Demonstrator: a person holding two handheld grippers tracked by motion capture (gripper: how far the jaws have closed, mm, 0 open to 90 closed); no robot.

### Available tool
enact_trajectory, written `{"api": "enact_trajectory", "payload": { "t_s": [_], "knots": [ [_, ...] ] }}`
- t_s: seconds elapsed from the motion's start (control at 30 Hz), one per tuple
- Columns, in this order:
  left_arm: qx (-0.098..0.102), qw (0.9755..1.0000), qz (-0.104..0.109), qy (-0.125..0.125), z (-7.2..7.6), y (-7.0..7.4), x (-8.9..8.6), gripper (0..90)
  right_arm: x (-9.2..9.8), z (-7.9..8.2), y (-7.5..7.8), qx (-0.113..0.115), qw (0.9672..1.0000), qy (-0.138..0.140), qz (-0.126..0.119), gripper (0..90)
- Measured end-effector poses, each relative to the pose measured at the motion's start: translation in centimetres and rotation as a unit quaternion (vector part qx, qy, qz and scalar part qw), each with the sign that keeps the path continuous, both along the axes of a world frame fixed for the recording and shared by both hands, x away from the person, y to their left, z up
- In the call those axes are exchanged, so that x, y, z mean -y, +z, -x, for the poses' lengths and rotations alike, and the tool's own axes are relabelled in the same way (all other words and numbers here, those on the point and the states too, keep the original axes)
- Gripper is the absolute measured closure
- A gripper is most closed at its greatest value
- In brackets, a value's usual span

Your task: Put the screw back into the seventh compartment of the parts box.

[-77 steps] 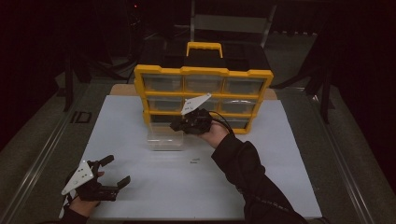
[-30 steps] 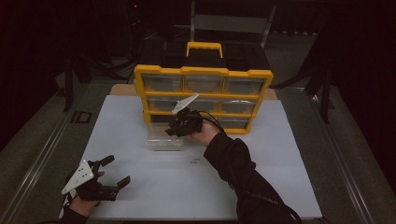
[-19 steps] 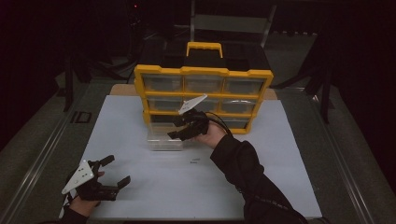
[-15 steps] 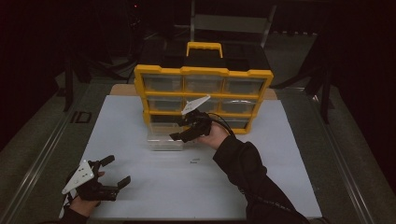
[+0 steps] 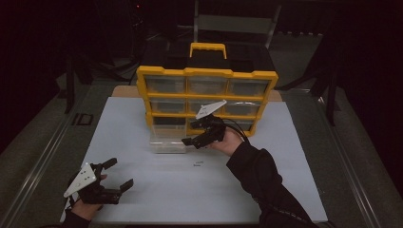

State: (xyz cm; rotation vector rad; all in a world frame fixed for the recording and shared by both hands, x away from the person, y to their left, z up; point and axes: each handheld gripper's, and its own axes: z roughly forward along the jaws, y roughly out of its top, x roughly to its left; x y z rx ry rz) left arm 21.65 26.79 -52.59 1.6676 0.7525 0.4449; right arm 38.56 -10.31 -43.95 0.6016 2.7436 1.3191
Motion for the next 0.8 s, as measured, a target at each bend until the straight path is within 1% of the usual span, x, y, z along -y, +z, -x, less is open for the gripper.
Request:
{"api": "enact_trajectory", "payload": {
  "t_s": [0.1, 0.17, 0.27, 0.33, 0.4, 0.43, 0.5, 0.6, 0.63, 0.67, 0.7, 0.73, 0.8],
  "knots": [
    [-0.001, 1.0, 0.001, 0.0, 0.0, 0.0, 0.0, 0.7, 0.6, 0.2, -0.3, -0.001, 1.0, 0.0, -0.001, 22.1],
    [-0.001, 1.0, 0.002, 0.0, 0.0, 0.0, 0.0, 0.7, 1.0, 0.4, -0.5, 0.003, 1.0, 0.003, 0.0, 23.8],
    [0.0, 1.0, 0.001, 0.0, 0.0, 0.0, 0.0, 0.7, 1.7, 0.7, -0.9, 0.008, 0.9999, 0.007, 0.007, 25.7],
    [0.0, 1.0, 0.002, 0.0, 0.0, 0.0, 0.0, 0.7, 2.1, 0.9, -1.3, 0.005, 0.9999, 0.007, 0.009, 27.1],
    [0.0, 1.0, 0.001, 0.0, 0.0, 0.0, 0.0, 0.7, 2.5, 1.1, -1.7, 0.007, 0.9998, 0.01, 0.014, 32.6],
    [-0.001, 1.0, 0.001, -0.001, 0.0, 0.0, 0.0, 0.7, 2.7, 1.2, -1.9, 0.007, 0.9998, 0.014, 0.015, 33.1],
    [-0.001, 1.0, 0.0, -0.001, 0.0, 0.0, 0.0, 0.7, 3.0, 1.3, -2.3, 0.007, 0.9997, 0.018, 0.016, 37.1],
    [0.0, 1.0, 0.0, -0.001, 0.0, 0.0, 0.1, 0.7, 3.4, 1.4, -2.8, 0.001, 0.9996, 0.025, 0.014, 41.9],
    [0.0, 1.0, 0.0, -0.001, 0.0, 0.0, 0.1, 0.7, 3.4, 1.4, -2.8, 0.001, 0.9996, 0.025, 0.014, 41.9],
    [0.0, 1.0, -0.001, -0.001, 0.0, 0.0, 0.1, 0.7, 3.6, 1.5, -3.3, -0.004, 0.9994, 0.031, 0.016, 45.6],
    [0.0, 1.0, -0.001, -0.001, 0.0, 0.0, 0.1, 0.7, 3.6, 1.5, -3.3, -0.004, 0.9994, 0.031, 0.016, 45.6],
    [-0.001, 1.0, 0.0, -0.001, 0.0, 0.0, 0.1, 0.7, 3.6, 1.7, -3.8, -0.006, 0.999, 0.038, 0.022, 49.5],
    [-0.001, 1.0, -0.001, -0.001, 0.0, 0.0, 0.1, 0.7, 3.6, 1.8, -4.3, -0.009, 0.9986, 0.044, 0.026, 55.3]
  ]
}}
